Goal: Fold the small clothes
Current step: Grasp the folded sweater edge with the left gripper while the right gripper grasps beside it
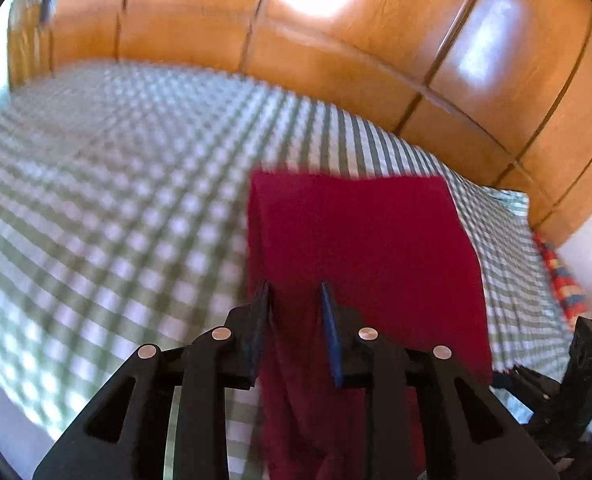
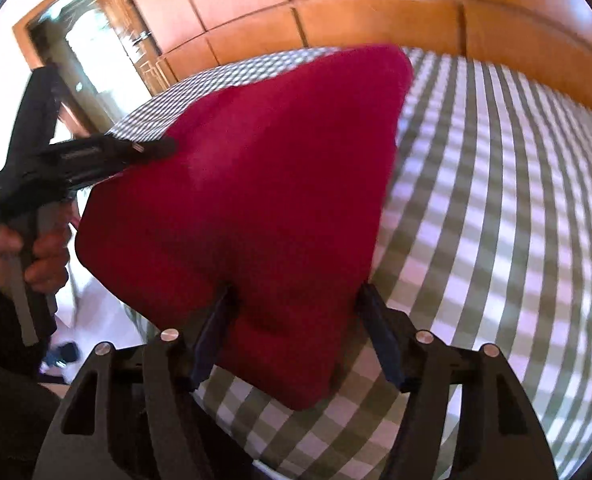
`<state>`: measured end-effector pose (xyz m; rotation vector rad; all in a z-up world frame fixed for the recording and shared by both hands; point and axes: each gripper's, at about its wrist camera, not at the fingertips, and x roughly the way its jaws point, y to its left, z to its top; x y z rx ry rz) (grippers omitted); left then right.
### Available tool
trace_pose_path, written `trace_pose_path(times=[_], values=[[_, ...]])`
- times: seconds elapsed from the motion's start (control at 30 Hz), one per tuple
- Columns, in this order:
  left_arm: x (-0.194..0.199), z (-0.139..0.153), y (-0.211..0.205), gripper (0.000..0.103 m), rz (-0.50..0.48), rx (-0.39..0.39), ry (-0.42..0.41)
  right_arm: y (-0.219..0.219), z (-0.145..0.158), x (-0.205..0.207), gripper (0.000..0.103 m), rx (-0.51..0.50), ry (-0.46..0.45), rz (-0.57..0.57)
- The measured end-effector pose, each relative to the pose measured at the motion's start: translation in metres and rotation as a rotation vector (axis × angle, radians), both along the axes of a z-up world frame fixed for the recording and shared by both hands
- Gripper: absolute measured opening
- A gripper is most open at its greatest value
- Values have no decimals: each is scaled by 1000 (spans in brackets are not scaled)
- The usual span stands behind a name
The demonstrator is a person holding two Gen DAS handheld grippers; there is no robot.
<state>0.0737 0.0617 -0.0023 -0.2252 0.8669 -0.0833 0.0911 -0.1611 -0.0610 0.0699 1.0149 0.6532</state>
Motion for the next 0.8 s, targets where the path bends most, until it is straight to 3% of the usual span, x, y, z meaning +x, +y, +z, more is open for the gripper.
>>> trace_pose_path(times=[0.1, 0.17, 0.27, 0.4, 0.67, 0.8], values=[[-16, 24, -7, 24, -11, 18, -94, -3, 11, -4, 66, -5, -12, 23], [-22, 28, -18, 24, -42, 44, -112, -13, 27, -8, 66, -20, -57, 22], [-21, 14, -38, 24, -91, 126, -90, -24, 56, 0, 66, -3, -123, 6], [-14, -3, -50, 24, -111, 123, -44, -18, 76, 17, 65, 13, -175, 10], [-10, -20, -50, 24, -129, 153, -31, 8, 38, 59, 62, -54, -82, -9], [-10, -24, -51, 24, -132, 153, -29, 1, 18, 66, 63, -36, -46, -36]])
